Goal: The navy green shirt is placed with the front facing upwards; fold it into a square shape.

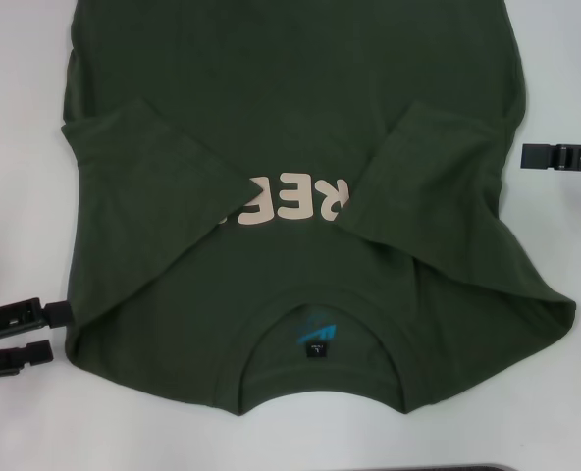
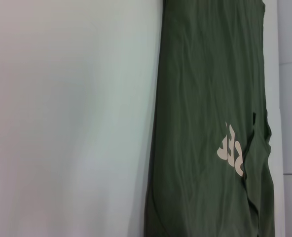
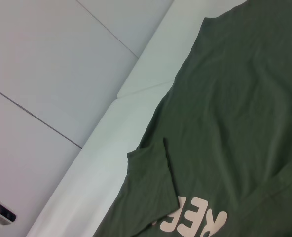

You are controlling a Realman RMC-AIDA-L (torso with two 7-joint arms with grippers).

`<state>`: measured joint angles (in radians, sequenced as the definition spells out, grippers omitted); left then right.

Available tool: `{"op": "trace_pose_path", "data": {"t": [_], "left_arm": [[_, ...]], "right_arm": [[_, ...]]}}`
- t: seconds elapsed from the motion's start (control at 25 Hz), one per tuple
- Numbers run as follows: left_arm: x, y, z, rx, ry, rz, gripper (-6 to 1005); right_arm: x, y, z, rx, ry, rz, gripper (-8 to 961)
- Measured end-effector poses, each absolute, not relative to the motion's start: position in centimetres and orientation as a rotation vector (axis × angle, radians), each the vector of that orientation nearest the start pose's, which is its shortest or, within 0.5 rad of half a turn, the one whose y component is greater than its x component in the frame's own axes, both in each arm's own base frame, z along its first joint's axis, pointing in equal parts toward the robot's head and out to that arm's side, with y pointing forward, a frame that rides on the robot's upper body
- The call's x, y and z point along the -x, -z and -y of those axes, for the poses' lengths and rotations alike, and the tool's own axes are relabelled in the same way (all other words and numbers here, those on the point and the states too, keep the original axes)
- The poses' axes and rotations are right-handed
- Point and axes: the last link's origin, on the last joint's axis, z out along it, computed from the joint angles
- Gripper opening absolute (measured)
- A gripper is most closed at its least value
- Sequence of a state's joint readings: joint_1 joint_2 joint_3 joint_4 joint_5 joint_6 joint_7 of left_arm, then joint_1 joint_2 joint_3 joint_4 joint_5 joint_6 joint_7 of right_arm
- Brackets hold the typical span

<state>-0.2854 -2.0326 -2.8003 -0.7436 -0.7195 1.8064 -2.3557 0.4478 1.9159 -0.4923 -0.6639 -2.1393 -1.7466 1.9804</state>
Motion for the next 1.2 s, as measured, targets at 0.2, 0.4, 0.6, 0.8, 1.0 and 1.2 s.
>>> {"op": "trace_pose_path", "data": {"t": [0.2,0.4,0.6,0.8,1.0,1.2], "left_arm": [[36.9,-4.3,-21.5,-2.009,-0.617,-2.422,919],[37.1,-4.1,-21.4,-1.990,-0.603,-2.449,919],[37.2,-3.8,-21.4,-1.975,-0.584,-2.463,919],[37.1,-3.6,-21.4,-1.972,-0.587,-2.464,919],[37.1,-3.2,-21.4,-1.959,-0.590,-2.465,919],[37.0,-3.1,-21.6,-1.953,-0.596,-2.467,920]], "right_arm": [[-32.1,-8.0,-29.9,2.446,-0.723,-1.523,817],[-32.1,-8.0,-30.0,2.440,-0.722,-1.523,817],[-32.2,-8.0,-30.0,2.435,-0.720,-1.523,818],[-32.2,-8.0,-30.1,2.433,-0.720,-1.524,817],[-32.2,-8.0,-30.1,2.434,-0.721,-1.524,818],[-32.1,-7.9,-30.1,2.435,-0.723,-1.524,818]]}}
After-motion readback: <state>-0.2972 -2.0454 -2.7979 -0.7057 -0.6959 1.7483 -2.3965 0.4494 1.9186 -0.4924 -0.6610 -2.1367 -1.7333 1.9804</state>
